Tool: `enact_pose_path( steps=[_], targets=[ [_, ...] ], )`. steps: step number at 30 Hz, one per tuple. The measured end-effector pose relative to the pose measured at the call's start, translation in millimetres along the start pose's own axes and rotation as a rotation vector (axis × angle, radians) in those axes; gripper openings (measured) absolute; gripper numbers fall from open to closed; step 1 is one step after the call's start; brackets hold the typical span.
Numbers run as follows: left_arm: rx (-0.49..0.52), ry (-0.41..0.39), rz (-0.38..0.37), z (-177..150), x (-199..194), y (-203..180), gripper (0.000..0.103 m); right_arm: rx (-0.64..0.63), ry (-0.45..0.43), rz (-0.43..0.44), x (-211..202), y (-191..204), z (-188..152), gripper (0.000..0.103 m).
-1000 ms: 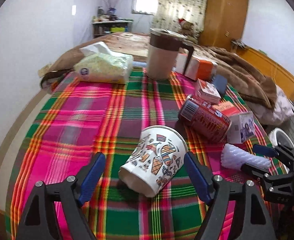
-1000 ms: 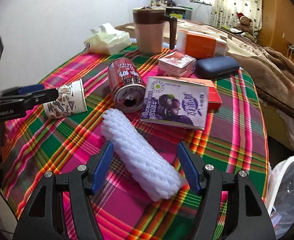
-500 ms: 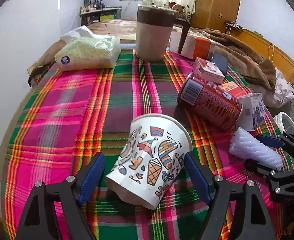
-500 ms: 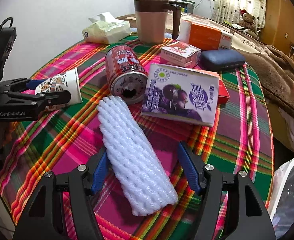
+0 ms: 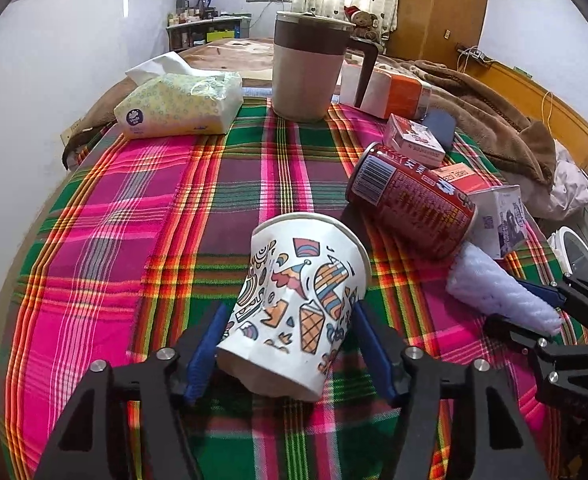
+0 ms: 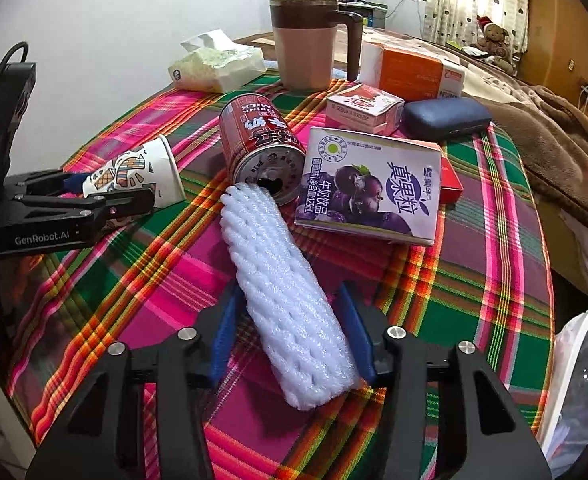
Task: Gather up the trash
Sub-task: 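Grasp the white foam net sleeve with the right tool while the left tool grasps the patterned paper cup, then carry the foam sleeve and paper cup over the trash bin with both tools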
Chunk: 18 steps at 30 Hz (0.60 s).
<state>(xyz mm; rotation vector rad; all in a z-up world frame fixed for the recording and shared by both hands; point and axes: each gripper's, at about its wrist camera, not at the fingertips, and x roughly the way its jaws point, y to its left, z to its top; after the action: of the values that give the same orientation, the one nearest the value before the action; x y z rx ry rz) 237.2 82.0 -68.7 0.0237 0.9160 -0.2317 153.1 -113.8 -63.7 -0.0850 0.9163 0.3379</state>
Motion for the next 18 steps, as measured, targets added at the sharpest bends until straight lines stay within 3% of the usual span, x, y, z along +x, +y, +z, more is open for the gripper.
enact_pose_path(
  steps=[5, 18],
  targets=[
    [-0.003, -0.017, 0.004, -8, -10, -8, 0.055, 0.011, -0.014, 0.009, -5, 2, -3, 0.028],
    [-0.008, -0.081, -0.004, -26, -49, -34, 0.054, 0.063, -0.082, 0.003, -29, -3, -12, 0.025]
  ],
)
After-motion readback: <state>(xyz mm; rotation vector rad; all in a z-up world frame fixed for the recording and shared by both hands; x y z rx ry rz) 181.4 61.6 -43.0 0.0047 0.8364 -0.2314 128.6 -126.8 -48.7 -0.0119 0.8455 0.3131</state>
